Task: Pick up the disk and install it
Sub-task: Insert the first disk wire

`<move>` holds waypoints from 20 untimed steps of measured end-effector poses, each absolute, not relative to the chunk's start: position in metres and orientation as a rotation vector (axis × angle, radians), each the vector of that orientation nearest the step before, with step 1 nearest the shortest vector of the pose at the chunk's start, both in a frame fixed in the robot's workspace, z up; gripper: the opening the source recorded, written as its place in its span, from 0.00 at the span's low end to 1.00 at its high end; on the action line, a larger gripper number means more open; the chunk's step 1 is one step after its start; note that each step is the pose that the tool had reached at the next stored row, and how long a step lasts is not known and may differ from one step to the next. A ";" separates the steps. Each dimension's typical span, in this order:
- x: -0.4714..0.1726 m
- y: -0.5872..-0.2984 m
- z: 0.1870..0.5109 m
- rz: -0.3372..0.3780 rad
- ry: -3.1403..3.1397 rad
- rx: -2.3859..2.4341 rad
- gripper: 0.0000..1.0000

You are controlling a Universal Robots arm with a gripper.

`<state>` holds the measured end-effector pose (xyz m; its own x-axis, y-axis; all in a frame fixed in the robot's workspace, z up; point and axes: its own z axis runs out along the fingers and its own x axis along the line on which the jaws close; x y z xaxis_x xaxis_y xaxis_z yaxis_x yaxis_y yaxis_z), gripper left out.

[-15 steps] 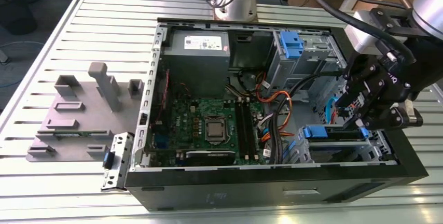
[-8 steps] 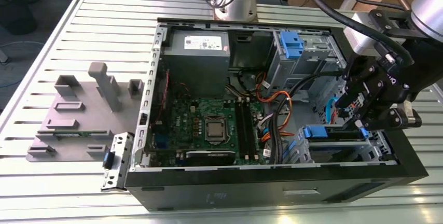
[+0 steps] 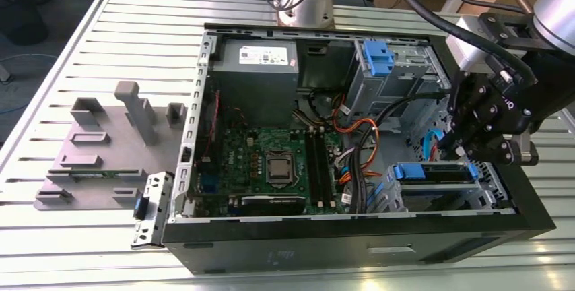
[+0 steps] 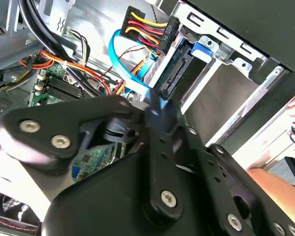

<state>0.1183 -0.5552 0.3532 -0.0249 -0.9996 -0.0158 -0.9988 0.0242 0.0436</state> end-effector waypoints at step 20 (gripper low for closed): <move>0.118 -0.556 0.348 -0.065 -2.231 2.185 0.16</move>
